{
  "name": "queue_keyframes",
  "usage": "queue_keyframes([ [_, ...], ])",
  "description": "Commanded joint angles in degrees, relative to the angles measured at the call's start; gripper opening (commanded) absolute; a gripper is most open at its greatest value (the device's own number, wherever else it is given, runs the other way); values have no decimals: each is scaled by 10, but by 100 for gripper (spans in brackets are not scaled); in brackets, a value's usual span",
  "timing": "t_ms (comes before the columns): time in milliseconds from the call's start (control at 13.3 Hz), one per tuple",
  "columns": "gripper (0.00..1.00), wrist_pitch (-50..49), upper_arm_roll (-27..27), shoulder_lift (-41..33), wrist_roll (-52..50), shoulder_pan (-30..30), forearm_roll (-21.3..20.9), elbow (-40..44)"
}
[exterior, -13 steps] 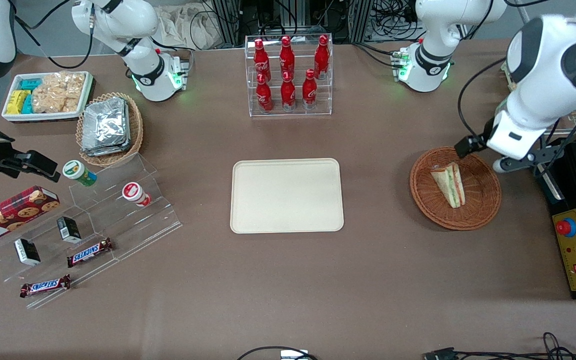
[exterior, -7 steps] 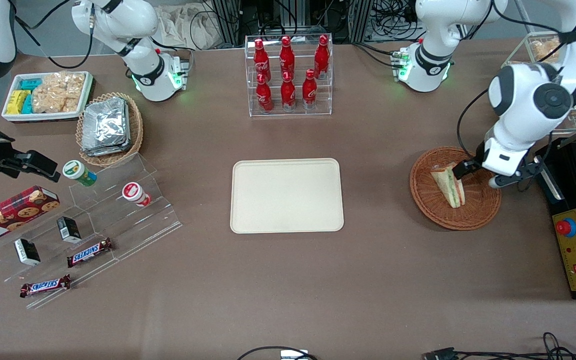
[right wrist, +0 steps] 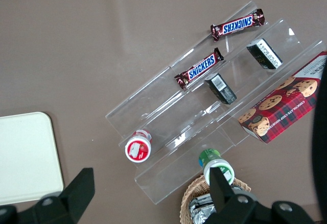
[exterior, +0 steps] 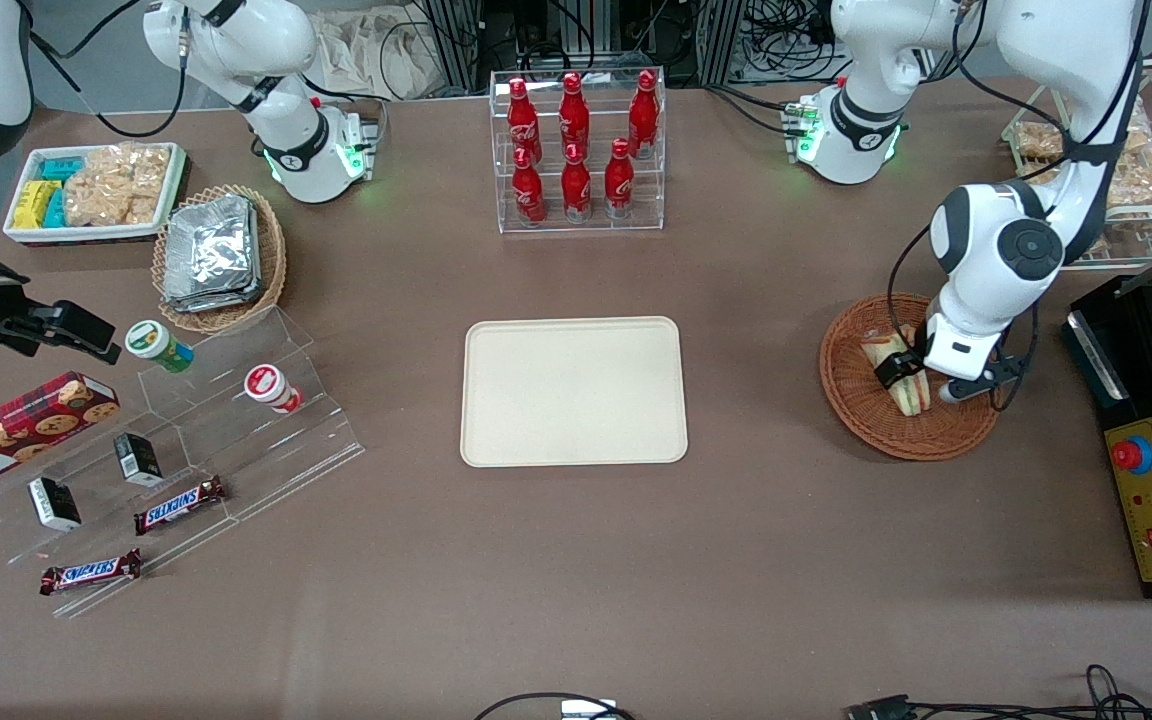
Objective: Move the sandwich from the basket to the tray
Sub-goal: 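Lower the open left gripper onto the wrapped sandwich in the basket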
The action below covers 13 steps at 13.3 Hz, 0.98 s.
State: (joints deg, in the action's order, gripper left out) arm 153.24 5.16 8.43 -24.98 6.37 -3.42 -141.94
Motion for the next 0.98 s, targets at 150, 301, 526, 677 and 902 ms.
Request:
queue_keyframes([
  [150, 96, 17, -1, -10, -21, 7, 2, -31],
  [301, 79, 21, -1, -10, -22, 8, 2, -38],
  [526, 15, 16, -3, -13, -20, 9, 2, -37],
  [677, 12, -2, -6, -36, -20, 10, 2, -33],
  [902, 13, -182, -27, -129, -16, 10, -1, 16],
])
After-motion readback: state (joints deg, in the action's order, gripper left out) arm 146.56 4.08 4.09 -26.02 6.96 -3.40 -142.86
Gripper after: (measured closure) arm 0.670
